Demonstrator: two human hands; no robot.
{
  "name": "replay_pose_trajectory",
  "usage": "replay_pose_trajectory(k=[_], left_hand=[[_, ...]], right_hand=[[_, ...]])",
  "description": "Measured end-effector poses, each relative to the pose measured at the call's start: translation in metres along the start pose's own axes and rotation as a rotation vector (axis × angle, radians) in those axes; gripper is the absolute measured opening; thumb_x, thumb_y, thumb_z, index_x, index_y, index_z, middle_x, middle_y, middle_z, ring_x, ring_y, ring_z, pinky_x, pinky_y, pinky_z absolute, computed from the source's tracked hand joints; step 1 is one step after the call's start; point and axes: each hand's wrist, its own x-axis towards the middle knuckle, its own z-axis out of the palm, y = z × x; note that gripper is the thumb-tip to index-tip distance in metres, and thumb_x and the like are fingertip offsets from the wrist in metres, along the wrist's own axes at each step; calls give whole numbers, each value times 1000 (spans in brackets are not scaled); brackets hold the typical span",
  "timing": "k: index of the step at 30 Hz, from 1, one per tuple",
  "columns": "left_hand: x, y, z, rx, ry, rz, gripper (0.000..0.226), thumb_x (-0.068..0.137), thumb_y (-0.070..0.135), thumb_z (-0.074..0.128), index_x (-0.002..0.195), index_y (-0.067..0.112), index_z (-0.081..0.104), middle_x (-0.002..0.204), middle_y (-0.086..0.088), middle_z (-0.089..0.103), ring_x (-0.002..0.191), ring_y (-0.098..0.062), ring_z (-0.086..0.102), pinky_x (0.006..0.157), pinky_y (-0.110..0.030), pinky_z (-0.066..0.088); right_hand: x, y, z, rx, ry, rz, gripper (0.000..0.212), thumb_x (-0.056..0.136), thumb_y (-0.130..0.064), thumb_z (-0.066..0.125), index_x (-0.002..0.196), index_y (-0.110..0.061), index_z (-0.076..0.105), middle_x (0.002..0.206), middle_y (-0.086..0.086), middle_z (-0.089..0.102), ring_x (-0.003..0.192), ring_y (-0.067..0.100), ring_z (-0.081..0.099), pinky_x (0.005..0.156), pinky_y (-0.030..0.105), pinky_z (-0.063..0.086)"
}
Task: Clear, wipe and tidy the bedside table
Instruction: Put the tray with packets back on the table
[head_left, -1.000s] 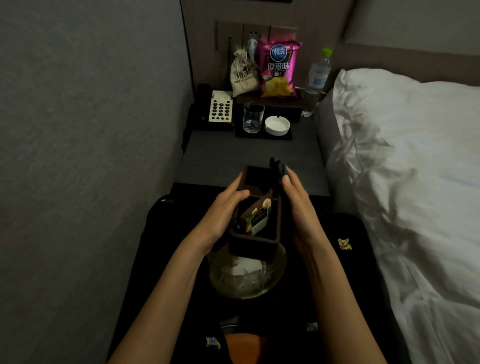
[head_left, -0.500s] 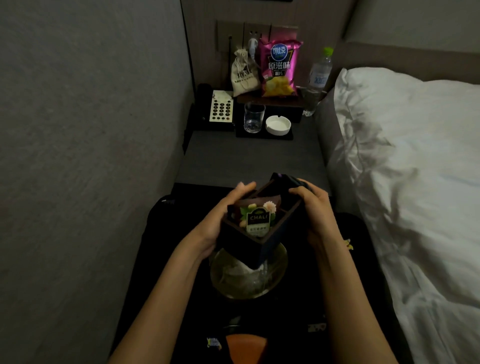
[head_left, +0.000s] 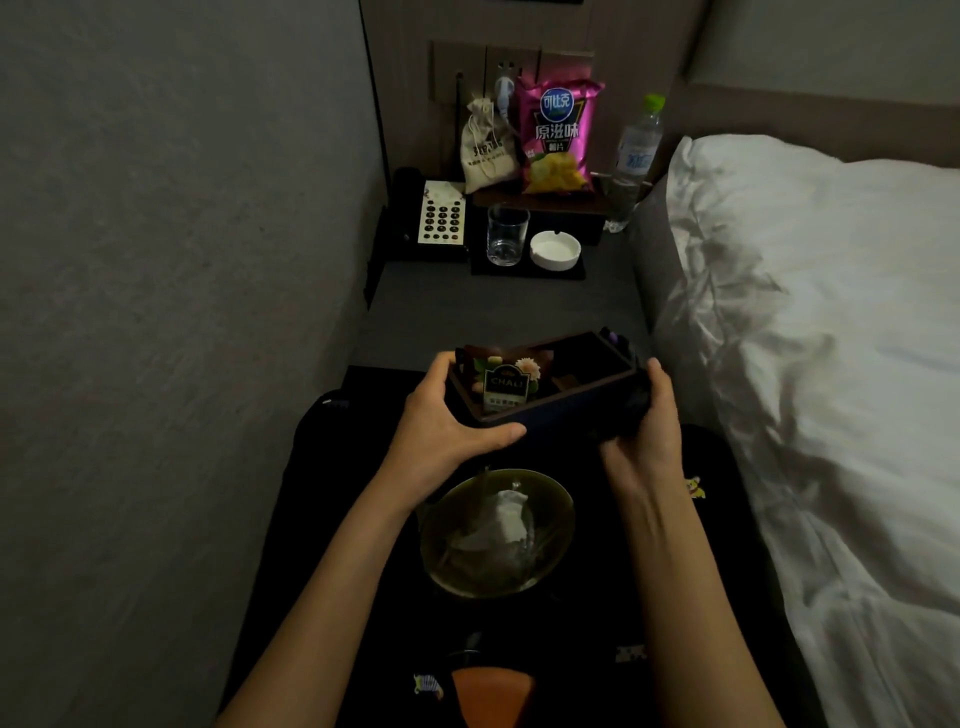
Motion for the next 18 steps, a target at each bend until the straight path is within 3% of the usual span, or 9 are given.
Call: replay_pose_trajectory(k=[4,8,12,15,18], left_hand=[[3,-6,3,-50,35,-20,74,55,38,90,118,30,52,115,11,66,108,-2,62,90,-24,52],[9,-2,12,-58,91,11,72,59,24,92,119,19,52,115,7,65,107,-3,63,85,-17,51],[27,5,12,-32,98,56,69,60,18,91,116,14,51,112,1,67,106,-11,65,91,-32,53],[36,7,8,20,86,80,70,60,21,91,117,16,51,110,4,67,104,-8,65,93,-36,53],[42,2,2,16,76,80,68,60,20,91,115,15,51,108,3,67,102,-8,65,91,-35,54]], right_hand=[[-4,7,2,226,-75,82,52,99,-50,43,130,-11,59,127,17,64,121,30,58,109,44,41],[-14,31,16,339,-111,154,51,100,-50,40,128,-10,58,124,16,63,116,31,57,104,45,42],[-26,60,29,466,-206,305,55,101,-48,40,136,-7,54,136,15,57,129,29,52,114,40,34],[-30,71,33,460,-268,371,58,101,-48,37,139,-7,51,139,17,55,134,30,47,117,41,29],[-28,69,36,409,-285,387,56,102,-47,36,137,-7,53,135,17,59,125,30,54,108,41,38]])
